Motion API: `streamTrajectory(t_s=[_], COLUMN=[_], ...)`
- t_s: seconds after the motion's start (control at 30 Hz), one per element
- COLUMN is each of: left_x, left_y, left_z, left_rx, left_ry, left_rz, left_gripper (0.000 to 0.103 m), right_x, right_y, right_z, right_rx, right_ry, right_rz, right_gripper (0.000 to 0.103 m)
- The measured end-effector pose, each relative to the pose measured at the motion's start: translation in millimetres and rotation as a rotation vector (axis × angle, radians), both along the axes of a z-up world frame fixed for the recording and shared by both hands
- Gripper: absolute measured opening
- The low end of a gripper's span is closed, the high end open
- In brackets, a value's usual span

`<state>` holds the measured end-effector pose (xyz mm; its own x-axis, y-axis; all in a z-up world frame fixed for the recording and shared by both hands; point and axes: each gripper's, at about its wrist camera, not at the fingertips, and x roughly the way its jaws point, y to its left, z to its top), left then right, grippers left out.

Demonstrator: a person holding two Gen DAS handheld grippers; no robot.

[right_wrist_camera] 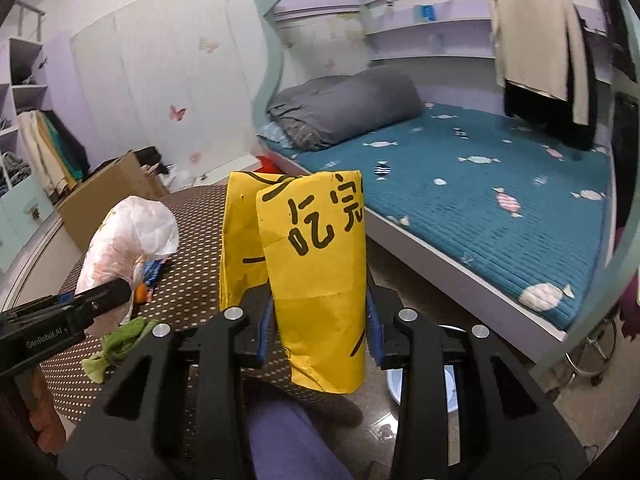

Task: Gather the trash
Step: 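Carry both bags over the blue bucket and open both tools to drop them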

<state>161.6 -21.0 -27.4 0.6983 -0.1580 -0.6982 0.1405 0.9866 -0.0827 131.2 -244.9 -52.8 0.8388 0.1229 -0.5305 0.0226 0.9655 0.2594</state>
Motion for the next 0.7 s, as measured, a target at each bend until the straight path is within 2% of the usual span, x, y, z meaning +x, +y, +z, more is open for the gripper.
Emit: streamTrajectory(t_s=[0.33, 0.7], left_x=[12.7, 27.9], left_y=[-75.5, -142.7], left_z=[-17.7, -53.5], left_rx=[0.053, 0.086], left_ry=[0.043, 0.134], left_rz=[-0.189, -0.318], left_gripper=[0.04, 0.04], right_x=[-7.4, -9.1], right_y=[-48.4, -91.8], right_z=[-21.6, -55.0], right_rx=[0.017, 0.052], right_ry=[0.039, 0.122], right_rz=[-0.129, -0.251], right_gripper=[0.035, 0.036])
